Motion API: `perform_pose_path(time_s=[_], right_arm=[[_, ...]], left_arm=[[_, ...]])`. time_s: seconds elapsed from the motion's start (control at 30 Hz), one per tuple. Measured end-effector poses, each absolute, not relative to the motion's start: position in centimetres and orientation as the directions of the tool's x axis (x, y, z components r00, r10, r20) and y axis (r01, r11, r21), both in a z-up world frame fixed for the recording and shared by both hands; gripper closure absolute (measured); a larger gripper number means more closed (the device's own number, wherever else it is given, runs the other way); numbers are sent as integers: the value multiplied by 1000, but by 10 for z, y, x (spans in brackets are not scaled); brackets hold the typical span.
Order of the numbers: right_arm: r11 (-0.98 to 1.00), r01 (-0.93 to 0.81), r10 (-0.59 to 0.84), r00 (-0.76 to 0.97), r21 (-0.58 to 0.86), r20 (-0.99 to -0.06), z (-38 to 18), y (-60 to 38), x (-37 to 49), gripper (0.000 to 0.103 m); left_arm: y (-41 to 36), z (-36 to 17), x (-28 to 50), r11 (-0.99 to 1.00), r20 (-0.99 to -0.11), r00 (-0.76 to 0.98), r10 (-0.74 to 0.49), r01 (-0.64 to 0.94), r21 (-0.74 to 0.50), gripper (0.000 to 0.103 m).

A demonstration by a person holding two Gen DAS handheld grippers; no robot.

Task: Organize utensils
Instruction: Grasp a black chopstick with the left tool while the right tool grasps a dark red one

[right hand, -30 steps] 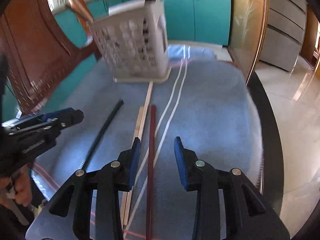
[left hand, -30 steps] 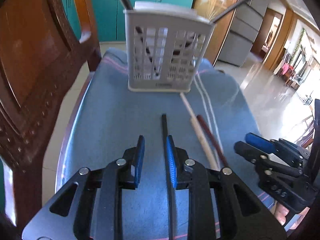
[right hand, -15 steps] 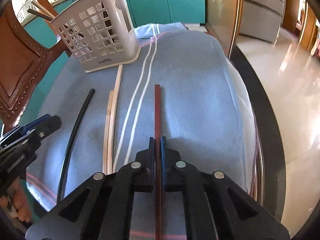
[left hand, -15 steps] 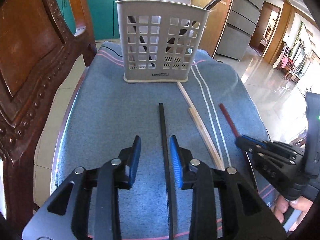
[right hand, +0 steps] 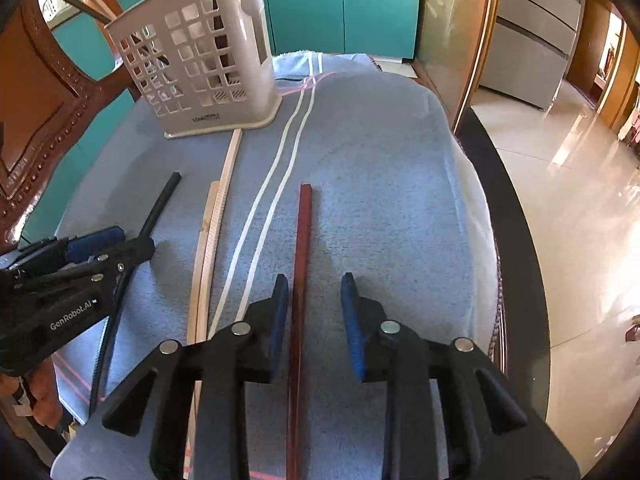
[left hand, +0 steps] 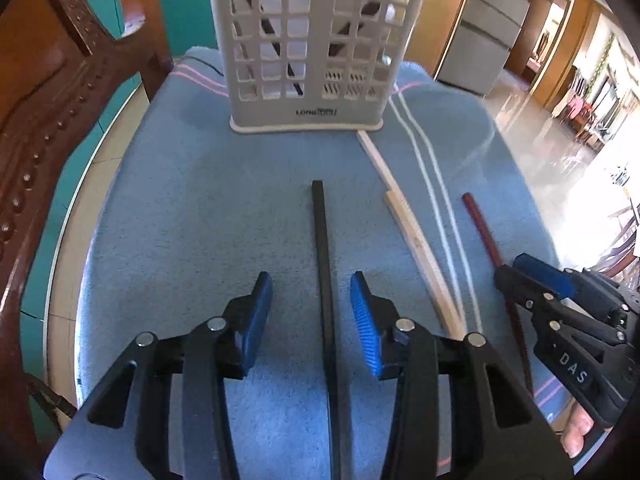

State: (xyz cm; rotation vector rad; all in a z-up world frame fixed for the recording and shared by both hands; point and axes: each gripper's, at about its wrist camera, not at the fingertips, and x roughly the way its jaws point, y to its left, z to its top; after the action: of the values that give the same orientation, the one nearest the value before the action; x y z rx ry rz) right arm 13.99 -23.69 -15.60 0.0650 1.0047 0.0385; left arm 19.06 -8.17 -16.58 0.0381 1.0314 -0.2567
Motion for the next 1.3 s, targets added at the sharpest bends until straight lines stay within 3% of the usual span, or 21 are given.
perform_pose_path(time_s=[0.23,1.03,1.1,1.13,1.2,1.3], right_arm=[[999,-27,43,542,33,-839,-157,-230,144,68],[999,-51,29,539,2,-842,-158,-225,152,67],[998,-62,44,531,13,-846,-158,-225,154,72],[997,-70,59,528,26,-847,-157,-225,155,84],[995,-80,86,521,52,-849,-157,-224,157,95],[992,-92,122,532,87,-838,-155,-224,156,97]], left_arm=[[-85,-167,190,968,-850,498,-171,245,-52,61],[-90,-167,188,968,-849,508,-148,250,-20,59],[-90,-166,192,968,-858,491,-149,252,-24,59],[-90,-166,194,967,-862,485,-147,255,-22,60],[-91,-164,195,965,-865,482,-142,260,-14,73],[-90,-162,197,964,-867,476,-149,266,-20,95]])
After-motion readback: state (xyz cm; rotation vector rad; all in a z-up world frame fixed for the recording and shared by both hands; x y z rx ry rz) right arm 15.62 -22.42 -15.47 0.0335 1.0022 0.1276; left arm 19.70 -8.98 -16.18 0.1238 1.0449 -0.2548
